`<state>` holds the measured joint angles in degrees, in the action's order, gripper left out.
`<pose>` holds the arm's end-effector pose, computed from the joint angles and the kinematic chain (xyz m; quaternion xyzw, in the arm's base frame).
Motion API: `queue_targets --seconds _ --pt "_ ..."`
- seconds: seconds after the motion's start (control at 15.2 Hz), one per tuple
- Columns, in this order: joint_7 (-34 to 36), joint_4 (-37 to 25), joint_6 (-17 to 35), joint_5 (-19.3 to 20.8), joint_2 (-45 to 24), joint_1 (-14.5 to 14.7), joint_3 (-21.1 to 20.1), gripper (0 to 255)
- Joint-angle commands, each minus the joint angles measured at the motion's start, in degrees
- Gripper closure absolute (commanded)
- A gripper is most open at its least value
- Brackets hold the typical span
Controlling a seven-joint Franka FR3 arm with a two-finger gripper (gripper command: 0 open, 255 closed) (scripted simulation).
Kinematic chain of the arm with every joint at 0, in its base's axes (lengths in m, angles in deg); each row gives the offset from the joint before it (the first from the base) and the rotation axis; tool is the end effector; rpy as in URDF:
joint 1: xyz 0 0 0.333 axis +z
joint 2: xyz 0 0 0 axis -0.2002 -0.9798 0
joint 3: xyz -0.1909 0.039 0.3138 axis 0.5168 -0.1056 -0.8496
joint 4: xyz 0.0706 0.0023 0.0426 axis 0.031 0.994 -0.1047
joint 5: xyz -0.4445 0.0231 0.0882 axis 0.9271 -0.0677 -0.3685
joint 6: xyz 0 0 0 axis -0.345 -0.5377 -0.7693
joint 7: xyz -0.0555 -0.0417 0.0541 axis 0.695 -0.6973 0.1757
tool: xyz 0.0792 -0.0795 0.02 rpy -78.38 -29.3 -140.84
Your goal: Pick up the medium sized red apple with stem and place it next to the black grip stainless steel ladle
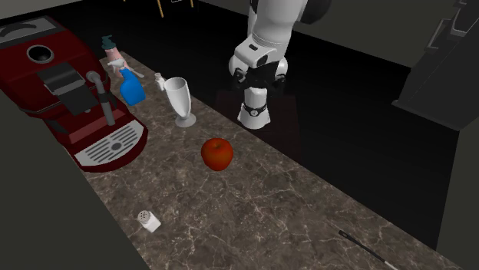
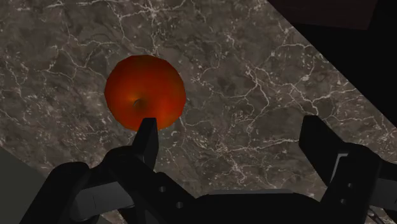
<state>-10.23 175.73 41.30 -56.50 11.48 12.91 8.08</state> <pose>0.3402 0.0214 0.5799 0.9960 0.0486 -0.0252 0.0713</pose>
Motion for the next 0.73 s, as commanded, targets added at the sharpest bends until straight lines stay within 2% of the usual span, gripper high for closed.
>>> queue_targets --seconds 0.0,0.33,0.66 --pt "0.0 0.0 0.0 0.0 0.0 0.0 0.0 0" --pt "-13.1 12.7 14.5 3.0 9.2 -0.1 10.9 0" --pt "-27.9 20.9 29.9 5.9 11.6 -0.4 25.2 0"
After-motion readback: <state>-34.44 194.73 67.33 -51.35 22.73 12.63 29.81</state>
